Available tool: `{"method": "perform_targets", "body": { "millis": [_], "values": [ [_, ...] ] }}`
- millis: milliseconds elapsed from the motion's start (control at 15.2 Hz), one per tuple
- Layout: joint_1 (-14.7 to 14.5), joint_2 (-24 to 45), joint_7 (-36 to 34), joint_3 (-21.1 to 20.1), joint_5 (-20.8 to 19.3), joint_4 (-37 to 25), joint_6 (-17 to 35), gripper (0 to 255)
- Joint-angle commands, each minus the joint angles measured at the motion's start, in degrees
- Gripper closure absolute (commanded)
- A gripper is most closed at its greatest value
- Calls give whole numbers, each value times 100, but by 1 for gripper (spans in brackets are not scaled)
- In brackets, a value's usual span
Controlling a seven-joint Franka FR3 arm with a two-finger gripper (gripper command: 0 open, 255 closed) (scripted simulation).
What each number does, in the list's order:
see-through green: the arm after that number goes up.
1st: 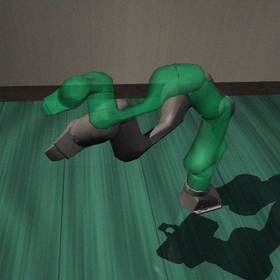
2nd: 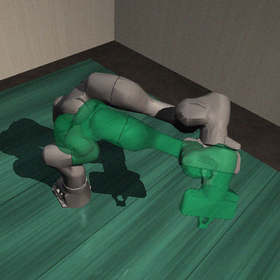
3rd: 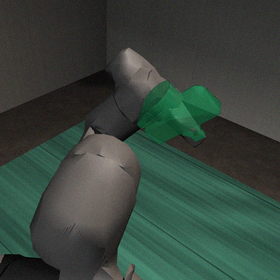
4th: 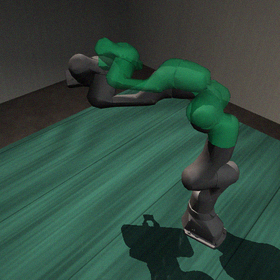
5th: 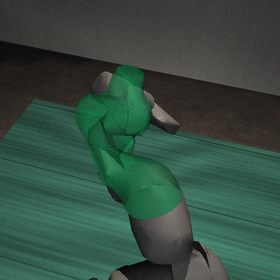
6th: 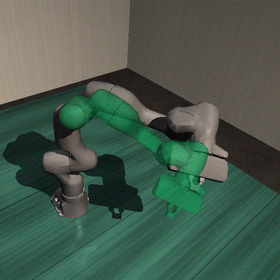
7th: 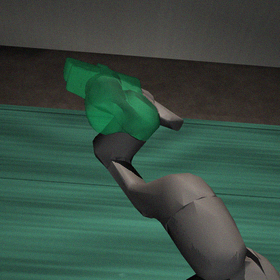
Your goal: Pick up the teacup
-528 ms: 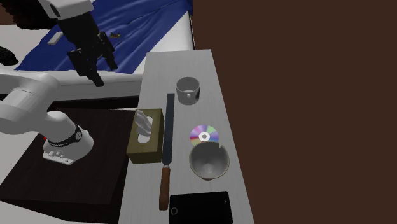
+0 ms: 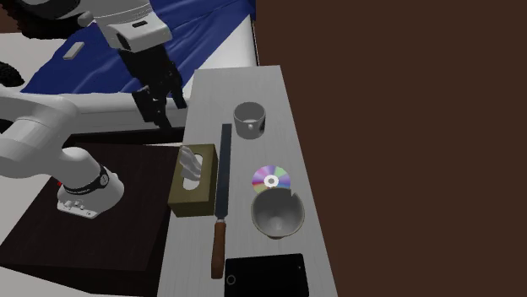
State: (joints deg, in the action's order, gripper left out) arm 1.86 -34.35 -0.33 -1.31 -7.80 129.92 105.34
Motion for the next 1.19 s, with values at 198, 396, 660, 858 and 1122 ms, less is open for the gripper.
{"method": "perform_targets", "body": {
  "millis": [198,396,660,858,1122],
  "values": [
    [85,1084,106,168,-19,-527,485,0],
    [129,1754,182,257,1,-943,693,0],
    [184,2657,297,363,65,-1601,877,0],
    [229,3345,393,429,138,-2175,942,0],
    [304,4286,526,494,262,-3066,925,0]
  ]
}}
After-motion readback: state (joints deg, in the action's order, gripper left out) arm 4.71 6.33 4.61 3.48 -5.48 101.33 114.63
